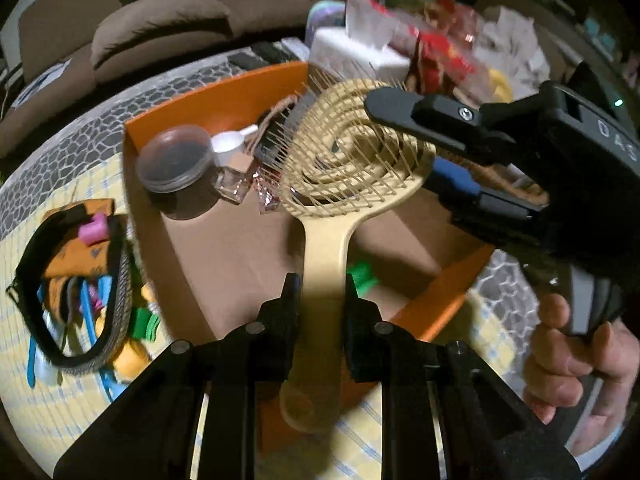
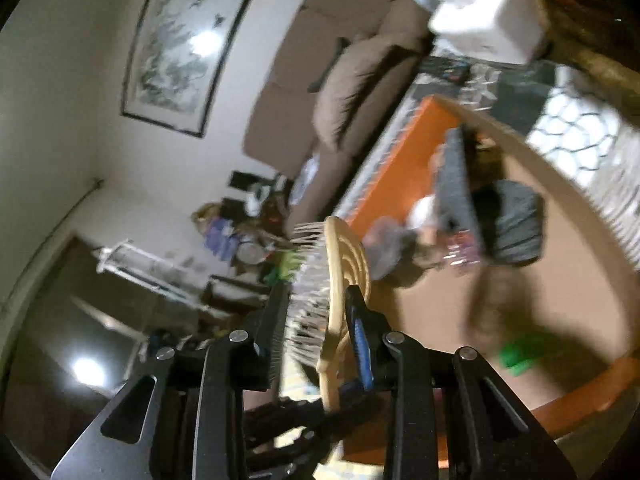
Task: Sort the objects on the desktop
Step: 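Carry the hairbrush with the left tool over the cardboard box, then lower the hairbrush into the box and open the left tool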
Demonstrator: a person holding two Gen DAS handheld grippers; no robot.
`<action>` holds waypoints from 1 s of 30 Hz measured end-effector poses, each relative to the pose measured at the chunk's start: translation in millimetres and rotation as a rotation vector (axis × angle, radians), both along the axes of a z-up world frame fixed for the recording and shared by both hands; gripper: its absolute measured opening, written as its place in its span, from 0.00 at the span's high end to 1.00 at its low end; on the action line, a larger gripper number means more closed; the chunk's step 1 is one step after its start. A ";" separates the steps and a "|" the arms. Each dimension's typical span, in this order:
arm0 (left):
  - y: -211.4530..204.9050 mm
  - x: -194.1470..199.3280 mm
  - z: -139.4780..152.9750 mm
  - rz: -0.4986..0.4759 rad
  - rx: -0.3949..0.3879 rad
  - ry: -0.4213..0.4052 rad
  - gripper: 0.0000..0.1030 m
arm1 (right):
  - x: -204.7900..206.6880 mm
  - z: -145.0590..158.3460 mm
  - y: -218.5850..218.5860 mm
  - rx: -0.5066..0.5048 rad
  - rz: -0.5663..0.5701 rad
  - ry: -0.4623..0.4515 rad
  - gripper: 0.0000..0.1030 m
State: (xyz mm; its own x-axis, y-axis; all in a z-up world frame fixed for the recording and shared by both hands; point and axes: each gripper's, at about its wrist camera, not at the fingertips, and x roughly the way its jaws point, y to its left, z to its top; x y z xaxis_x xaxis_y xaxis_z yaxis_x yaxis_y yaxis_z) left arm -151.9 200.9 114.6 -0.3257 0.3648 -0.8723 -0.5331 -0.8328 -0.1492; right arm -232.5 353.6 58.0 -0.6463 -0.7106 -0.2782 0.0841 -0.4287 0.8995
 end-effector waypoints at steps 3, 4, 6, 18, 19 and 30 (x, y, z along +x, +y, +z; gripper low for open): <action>12.4 -10.1 -18.6 -0.019 -0.064 -0.015 0.93 | -7.2 -11.2 8.1 0.058 -0.014 -0.043 0.69; 15.3 -14.0 -25.0 -0.026 -0.086 -0.025 0.92 | -9.0 -14.6 9.2 0.072 -0.014 -0.053 0.69; 18.3 -19.4 -33.9 -0.035 -0.109 -0.042 0.93 | -11.5 -16.3 12.2 0.102 -0.023 -0.065 0.69; 29.0 -31.9 -56.1 -0.047 -0.222 -0.026 0.90 | -14.9 -26.4 9.8 0.211 -0.029 -0.117 0.69; 32.0 -33.2 -56.2 -0.049 -0.243 -0.016 0.90 | -14.8 -26.2 8.4 0.218 -0.026 -0.119 0.69; 40.0 -76.1 -63.4 -0.002 -0.353 -0.006 0.78 | -12.0 -25.4 8.9 0.216 -0.035 -0.135 0.68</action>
State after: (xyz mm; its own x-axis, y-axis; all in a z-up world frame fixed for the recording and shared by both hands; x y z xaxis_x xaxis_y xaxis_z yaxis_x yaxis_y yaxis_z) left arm -228.0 240.9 51.1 -0.3200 0.0415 -0.9465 -0.5351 -0.8324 0.1444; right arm -244.5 362.5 32.5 -0.6161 -0.6032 -0.5066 -0.0488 -0.6127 0.7888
